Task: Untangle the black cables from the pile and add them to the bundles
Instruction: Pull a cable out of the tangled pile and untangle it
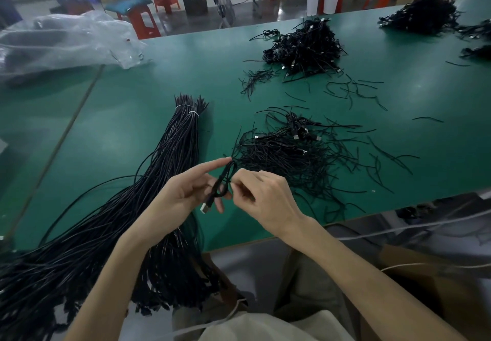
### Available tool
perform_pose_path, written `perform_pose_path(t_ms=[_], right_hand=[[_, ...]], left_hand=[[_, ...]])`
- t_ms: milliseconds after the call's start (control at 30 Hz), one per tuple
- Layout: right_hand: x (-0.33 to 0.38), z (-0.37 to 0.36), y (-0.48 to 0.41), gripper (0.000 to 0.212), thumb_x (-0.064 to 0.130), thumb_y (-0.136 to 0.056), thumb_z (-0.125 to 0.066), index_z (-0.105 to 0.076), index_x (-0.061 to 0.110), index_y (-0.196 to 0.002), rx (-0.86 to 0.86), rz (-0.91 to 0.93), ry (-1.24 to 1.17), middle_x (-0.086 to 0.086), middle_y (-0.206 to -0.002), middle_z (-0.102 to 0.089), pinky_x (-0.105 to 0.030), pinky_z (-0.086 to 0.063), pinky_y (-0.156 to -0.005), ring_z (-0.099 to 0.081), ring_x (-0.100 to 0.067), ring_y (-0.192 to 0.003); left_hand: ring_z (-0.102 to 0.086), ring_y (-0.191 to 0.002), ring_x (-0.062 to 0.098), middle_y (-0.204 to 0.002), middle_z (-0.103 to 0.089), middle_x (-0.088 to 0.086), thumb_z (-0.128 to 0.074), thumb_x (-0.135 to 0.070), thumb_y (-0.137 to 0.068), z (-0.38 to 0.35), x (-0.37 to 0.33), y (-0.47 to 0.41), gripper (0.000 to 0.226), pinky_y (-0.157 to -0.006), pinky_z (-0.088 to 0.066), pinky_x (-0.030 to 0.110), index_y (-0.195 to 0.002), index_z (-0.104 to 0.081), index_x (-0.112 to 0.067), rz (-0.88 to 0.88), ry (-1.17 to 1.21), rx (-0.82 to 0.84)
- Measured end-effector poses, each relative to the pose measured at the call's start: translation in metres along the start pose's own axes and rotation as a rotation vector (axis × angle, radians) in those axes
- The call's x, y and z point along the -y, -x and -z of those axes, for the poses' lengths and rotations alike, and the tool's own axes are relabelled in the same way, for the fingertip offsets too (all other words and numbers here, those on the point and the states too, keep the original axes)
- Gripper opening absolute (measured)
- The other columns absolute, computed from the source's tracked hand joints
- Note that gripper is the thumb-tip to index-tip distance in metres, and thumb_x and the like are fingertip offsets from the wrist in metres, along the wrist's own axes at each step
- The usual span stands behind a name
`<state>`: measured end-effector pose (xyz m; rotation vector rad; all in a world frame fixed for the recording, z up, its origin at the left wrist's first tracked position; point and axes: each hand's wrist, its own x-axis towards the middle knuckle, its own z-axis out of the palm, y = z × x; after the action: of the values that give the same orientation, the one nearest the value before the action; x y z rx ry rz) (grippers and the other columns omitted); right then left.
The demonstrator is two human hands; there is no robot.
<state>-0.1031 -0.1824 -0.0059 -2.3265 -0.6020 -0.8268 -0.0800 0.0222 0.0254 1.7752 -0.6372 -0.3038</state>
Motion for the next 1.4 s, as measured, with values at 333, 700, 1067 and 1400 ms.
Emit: perform_pose_path(t_ms=[333,700,1067,1400], right_hand=[[0.001,-0.001,0.000,0.012,0.002,-0.089,-0.069,-0.060,0.007,-0.082,0.068,0.034,-0.045,0.003,-0.064,-0.054,-0.020,-0.029,-0.061,-0.037,-0.012,-0.055],[-0.004,-0.010,0.000,0.018,0.007,-0.096,-0.062,-0.062,0.009,-0.078,-0.053,0.175,0.130,0.002,-0.065,-0.056,-0.027,-0.040,-0.059,-0.046,-0.014,-0.057],[-0.015,-0.013,0.003,0.021,0.012,-0.101,-0.057,-0.063,0.008,-0.081,-0.004,0.154,0.160,0.002,-0.067,-0.059,-0.032,-0.047,-0.058,-0.056,-0.016,-0.059],[-0.019,-0.008,0.008,0.013,0.015,-0.101,-0.062,-0.060,0.008,-0.089,0.113,-0.044,-0.042,0.005,-0.067,-0.056,-0.026,-0.041,-0.055,-0.049,-0.014,-0.056]], left_hand=[[-0.062,-0.072,0.032,-0.088,-0.065,0.001,-0.066,0.007,-0.093,0.010,0.009,-0.006,0.071,-0.073,-0.052,0.048,-0.142,-0.058,-0.043,-0.028,-0.230,-0.026],[-0.051,-0.050,0.006,-0.059,-0.064,0.001,-0.047,-0.049,-0.104,-0.008,0.010,-0.016,0.056,-0.053,-0.039,0.017,-0.061,-0.068,-0.019,0.188,-0.284,-0.141],[-0.070,-0.059,0.025,-0.074,-0.073,0.007,-0.050,-0.043,-0.105,-0.010,0.012,-0.016,0.047,-0.052,-0.048,0.023,-0.084,-0.073,-0.007,0.369,-0.035,-0.116],[-0.072,-0.079,0.026,-0.099,-0.077,0.011,-0.056,-0.027,-0.104,-0.005,0.011,-0.005,0.027,-0.069,-0.055,0.029,-0.119,-0.066,-0.007,0.247,0.066,-0.090]])
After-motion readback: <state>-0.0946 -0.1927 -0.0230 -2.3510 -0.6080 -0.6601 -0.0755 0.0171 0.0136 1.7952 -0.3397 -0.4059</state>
